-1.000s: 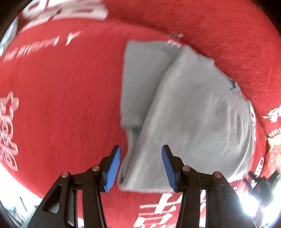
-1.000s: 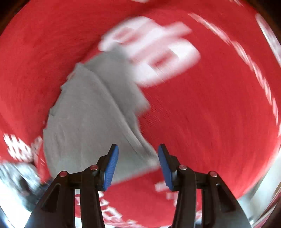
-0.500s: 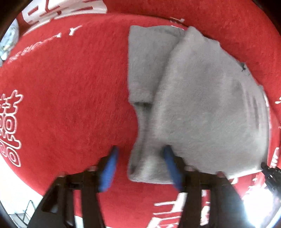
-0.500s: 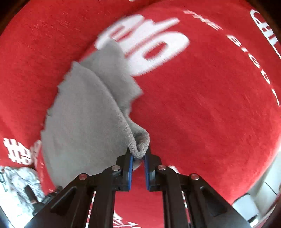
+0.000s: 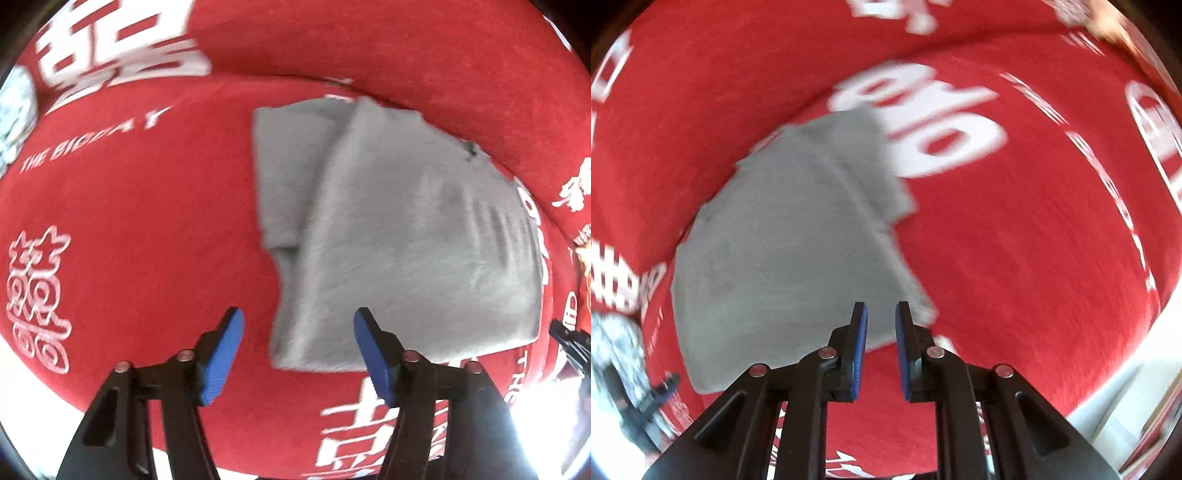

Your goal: Fold small clothes

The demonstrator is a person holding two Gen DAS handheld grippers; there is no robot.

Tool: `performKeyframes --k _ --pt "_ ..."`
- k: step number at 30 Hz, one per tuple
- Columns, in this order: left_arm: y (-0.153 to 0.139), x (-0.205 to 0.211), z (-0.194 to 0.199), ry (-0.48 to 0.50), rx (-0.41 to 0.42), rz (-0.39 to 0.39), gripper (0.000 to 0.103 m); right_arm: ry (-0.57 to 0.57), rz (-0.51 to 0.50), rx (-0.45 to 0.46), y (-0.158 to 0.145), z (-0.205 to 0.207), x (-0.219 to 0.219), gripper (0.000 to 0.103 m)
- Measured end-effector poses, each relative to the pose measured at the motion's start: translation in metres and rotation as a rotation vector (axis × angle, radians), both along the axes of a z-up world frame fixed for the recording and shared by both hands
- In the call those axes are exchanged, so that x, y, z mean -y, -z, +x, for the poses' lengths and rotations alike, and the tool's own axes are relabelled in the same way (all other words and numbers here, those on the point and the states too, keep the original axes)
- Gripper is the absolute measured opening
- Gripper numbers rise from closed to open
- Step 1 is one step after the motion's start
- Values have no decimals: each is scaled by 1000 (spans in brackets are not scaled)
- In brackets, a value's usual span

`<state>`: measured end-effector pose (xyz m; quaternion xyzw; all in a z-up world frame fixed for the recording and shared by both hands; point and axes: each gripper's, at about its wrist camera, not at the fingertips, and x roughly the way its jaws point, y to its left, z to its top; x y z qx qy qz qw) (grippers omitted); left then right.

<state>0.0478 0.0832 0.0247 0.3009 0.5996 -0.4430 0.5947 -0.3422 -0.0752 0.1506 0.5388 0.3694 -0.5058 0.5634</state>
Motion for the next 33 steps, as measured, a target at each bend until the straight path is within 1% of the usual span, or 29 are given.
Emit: performKeyframes --k 3,5,7,10,12,13,14,16,18,19,20,21,22,23,24,28,29,30,31,33 --pt "-2 33 2 20 -15 -49 64 -43 2 10 8 25 12 16" --pt "-2 57 -4 38 -35 -89 64 -60 -8 10 7 31 12 16" --pt "-2 79 -4 60 -45 -121 64 -80 -20 15 11 41 22 16" --pt "17 107 8 77 -64 -123 64 -80 -17 23 20 43 31 16" --pt "34 116 16 75 -77 -89 64 -65 14 46 32 41 37 16" --pt "43 116 20 69 -83 -69 64 -41 49 67 42 35 40 15" --pt "48 116 26 63 -93 -77 64 -18 62 88 48 30 41 15" --pt "46 117 30 69 -105 -88 64 9 63 132 51 23 42 12" --pt "42 116 33 76 -100 -82 64 8 53 112 47 18 40 11" --pt "41 114 34 77 -74 -68 64 8 53 95 45 17 39 11" --pt "40 112 36 71 -28 -39 64 13 57 79 43 14 38 11" --pt "42 109 39 65 -12 -15 64 27 62 56 40 10 36 12" --pt "43 105 43 53 -17 3 64 38 62 46 37 7 36 16" --pt "42 98 48 33 -38 12 64 46 61 42 34 4 34 16" --pt "40 94 50 26 -40 14 64 48 58 46 30 3 33 16" --pt "26 75 50 24 5 30 64 -5 46 40 13 8 19 17" --pt "24 73 49 22 7 34 64 -17 47 40 10 12 15 19" --pt "20 69 47 21 10 39 64 -24 49 43 8 15 13 24" --pt "18 66 45 22 14 42 64 -31 52 53 5 19 8 32" --pt "12 59 40 27 24 49 64 -36 56 70 4 28 4 39"
